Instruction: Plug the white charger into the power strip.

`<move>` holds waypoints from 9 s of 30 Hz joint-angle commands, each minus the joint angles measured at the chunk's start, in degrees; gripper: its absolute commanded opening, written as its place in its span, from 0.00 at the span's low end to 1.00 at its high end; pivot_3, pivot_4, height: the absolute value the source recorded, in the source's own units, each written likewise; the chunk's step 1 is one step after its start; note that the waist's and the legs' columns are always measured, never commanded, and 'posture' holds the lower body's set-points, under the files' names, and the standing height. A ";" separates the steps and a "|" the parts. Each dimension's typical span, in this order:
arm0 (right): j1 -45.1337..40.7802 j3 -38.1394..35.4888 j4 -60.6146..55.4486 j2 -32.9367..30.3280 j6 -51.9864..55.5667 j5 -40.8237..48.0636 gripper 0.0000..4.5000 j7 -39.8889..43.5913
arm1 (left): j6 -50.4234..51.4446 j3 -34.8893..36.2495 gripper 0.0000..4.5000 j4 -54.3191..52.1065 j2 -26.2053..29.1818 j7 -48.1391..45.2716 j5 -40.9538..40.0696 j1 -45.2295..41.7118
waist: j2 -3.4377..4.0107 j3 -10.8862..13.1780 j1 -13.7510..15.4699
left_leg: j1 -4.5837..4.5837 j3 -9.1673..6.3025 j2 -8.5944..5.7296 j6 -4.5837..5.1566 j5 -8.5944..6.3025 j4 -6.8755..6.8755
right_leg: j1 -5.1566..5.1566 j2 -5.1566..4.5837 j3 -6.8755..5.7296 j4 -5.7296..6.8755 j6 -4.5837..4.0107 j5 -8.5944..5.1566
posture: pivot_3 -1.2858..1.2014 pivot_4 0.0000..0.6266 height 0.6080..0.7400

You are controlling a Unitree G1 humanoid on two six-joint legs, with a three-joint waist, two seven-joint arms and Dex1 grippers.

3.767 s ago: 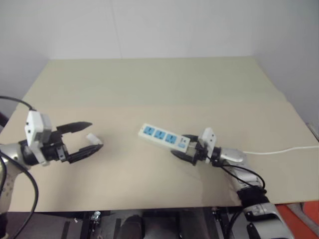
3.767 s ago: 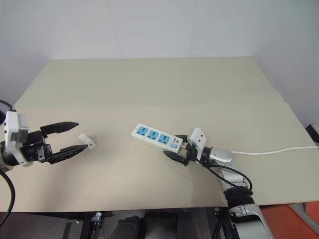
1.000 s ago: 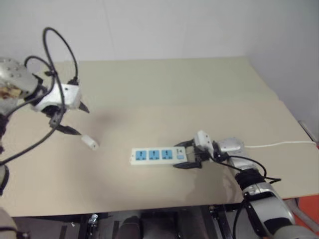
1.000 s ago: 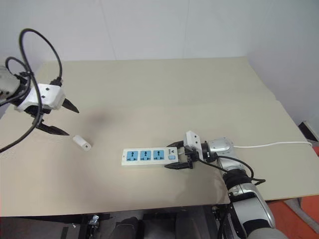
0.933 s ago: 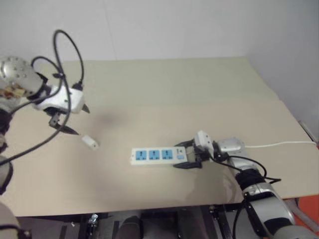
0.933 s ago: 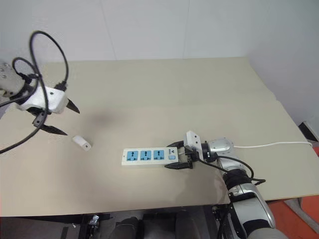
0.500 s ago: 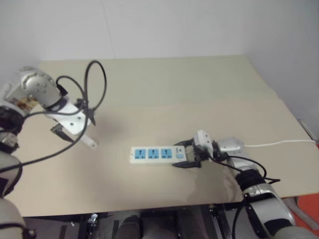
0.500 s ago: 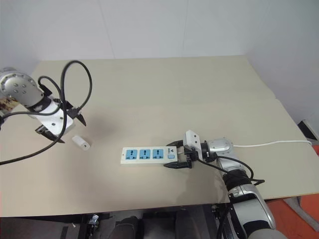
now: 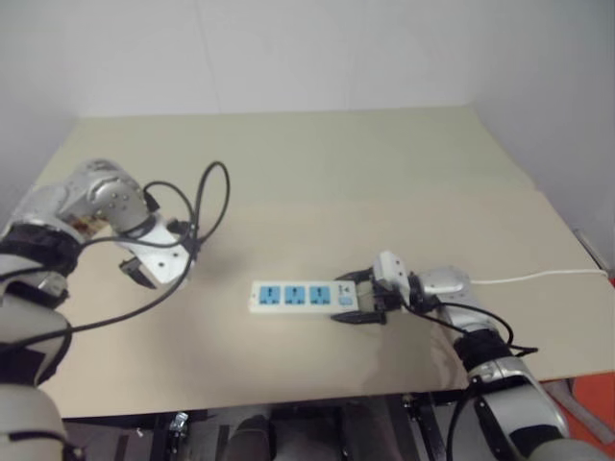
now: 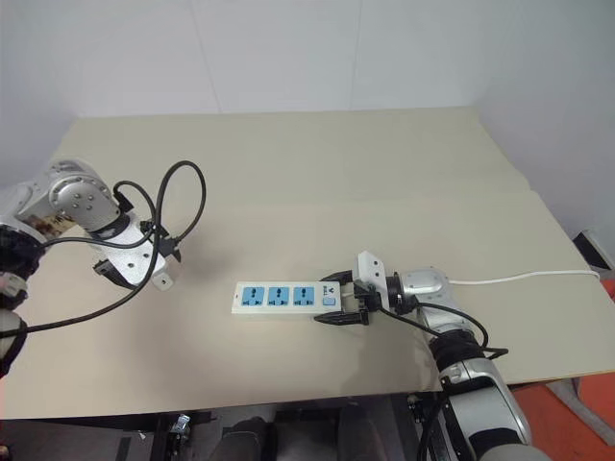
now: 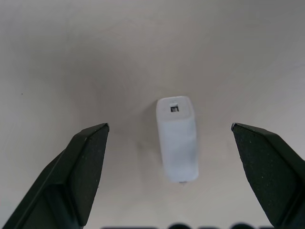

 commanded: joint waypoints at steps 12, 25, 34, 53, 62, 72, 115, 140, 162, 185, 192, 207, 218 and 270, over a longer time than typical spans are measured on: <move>2.99 0.69 -3.43 -0.22 2.84 -0.85 0.76 -2.18 | -0.25 2.97 1.00 1.60 -2.41 3.95 7.15 2.03 | -0.01 -0.01 0.01 | 0.00 0.00 0.01 0.00 0.00 0.00 | -0.01 0.00 0.00 0.01 0.00 0.00 | 0.52 0.24 1.00; 4.39 0.45 -5.52 -0.28 4.14 -0.42 0.76 -3.41 | -0.23 2.53 0.80 2.37 -4.21 6.48 11.18 2.73 | -0.01 -0.01 0.04 | 0.00 0.01 0.00 0.01 -0.01 0.00 | -0.01 0.00 0.00 0.02 0.00 0.00 | 0.52 0.24 1.00; 4.27 0.26 -5.42 -0.31 4.38 -0.38 0.76 -3.57 | -0.05 2.72 0.23 2.53 -4.26 5.95 11.04 2.82 | -0.02 -0.02 0.06 | 0.00 0.00 0.00 0.01 -0.01 0.00 | 0.00 0.00 0.00 0.03 0.00 0.00 | 0.52 0.24 1.00; 3.94 1.05 -3.83 -0.05 2.15 -1.25 0.76 -3.14 | 30.00 17.69 0.23 -9.77 -10.22 -4.06 -26.98 0.40 | -0.03 -0.02 -0.01 | -0.05 -0.11 0.04 0.06 -0.03 0.08 | -0.02 0.00 -0.02 0.09 0.00 0.01 | 0.52 0.24 1.00; 2.55 1.98 -1.12 0.73 0.13 -1.97 0.76 -2.39 | 53.24 32.33 0.23 -29.89 -23.33 7.35 -45.78 13.11 | -0.01 -0.06 -0.23 | 0.04 -0.11 0.14 0.05 -0.03 0.17 | -0.04 0.05 0.08 0.30 -0.02 0.03 | 0.52 0.24 1.00; 1.74 2.26 1.06 1.58 -1.20 -2.53 0.76 -2.76 | 62.69 30.77 0.23 -40.84 -31.77 14.33 -47.76 25.90 | -0.04 -0.18 -0.06 | 0.17 -0.05 0.17 0.03 -0.02 0.24 | 0.05 0.07 0.17 0.45 -0.07 0.06 | 0.52 0.24 1.00; 2.58 2.06 0.17 1.66 -0.51 -2.14 0.76 -2.84 | 57.92 30.51 0.23 -34.51 -32.69 13.61 -41.06 32.53 | -0.03 -0.19 -0.06 | 0.18 -0.02 0.23 0.00 -0.01 0.21 | 0.06 0.08 0.17 0.38 -0.13 0.10 | 0.52 0.24 1.00; 2.76 2.04 -0.06 1.57 -0.39 -2.18 0.76 -3.01 | 55.83 30.61 0.23 -32.26 -33.69 13.47 -40.05 32.11 | -0.03 -0.19 -0.05 | 0.18 -0.02 0.24 0.00 -0.01 0.16 | 0.06 0.08 0.17 0.35 -0.13 0.10 | 0.52 0.24 1.00; 2.77 1.95 -0.10 1.59 -0.32 -2.16 0.76 -3.29 | 55.92 30.22 0.23 -31.55 -34.20 13.00 -40.35 32.90 | -0.03 -0.19 -0.04 | 0.19 -0.02 0.24 0.00 -0.01 0.15 | 0.08 0.08 0.17 0.33 -0.13 0.10 | 0.52 0.24 1.00; 3.39 1.88 -1.11 1.42 0.43 -1.94 0.76 -3.43 | 56.97 30.01 0.23 -31.98 -34.46 12.62 -40.60 33.57 | -0.03 -0.19 0.00 | 0.19 -0.02 0.27 0.00 -0.01 0.04 | 0.11 0.10 0.15 0.15 -0.16 0.13 | 0.52 0.24 1.00; 3.32 1.89 -1.03 1.47 0.48 -1.96 0.76 -3.44 | 55.64 30.14 0.23 -30.63 -34.14 12.43 -39.68 33.32 | -0.03 -0.19 0.00 | 0.19 -0.02 0.28 0.00 -0.01 0.02 | 0.11 0.11 0.14 0.09 -0.16 0.14 | 0.52 0.24 1.00; 3.53 1.91 -1.27 1.55 0.48 -1.95 0.76 -3.71 | 53.66 30.85 0.23 -26.28 -34.52 12.55 -38.68 31.03 | -0.03 -0.20 -0.07 | 0.19 0.00 0.32 0.00 -0.01 0.01 | 0.10 0.15 0.13 0.05 -0.20 0.21 | 0.52 0.24 1.00; 3.69 1.88 -1.57 1.42 0.68 -1.82 0.76 -3.69 | 49.70 29.21 0.23 -25.58 -32.52 9.20 -36.27 34.12 | -0.03 -0.20 -0.11 | 0.19 0.02 0.38 0.00 -0.01 -0.01 | 0.10 0.20 0.13 0.01 -0.20 0.22 | 0.52 0.24 1.00; 2.87 1.70 -0.90 1.36 1.23 -0.46 0.76 -2.57 | 59.64 34.71 0.99 -31.82 -20.98 5.21 -41.07 27.33 | 0.22 -0.35 0.05 | 0.95 0.07 0.61 0.03 -0.15 -0.25 | 0.96 0.48 0.12 -0.44 -0.22 0.22 | 0.52 0.24 1.00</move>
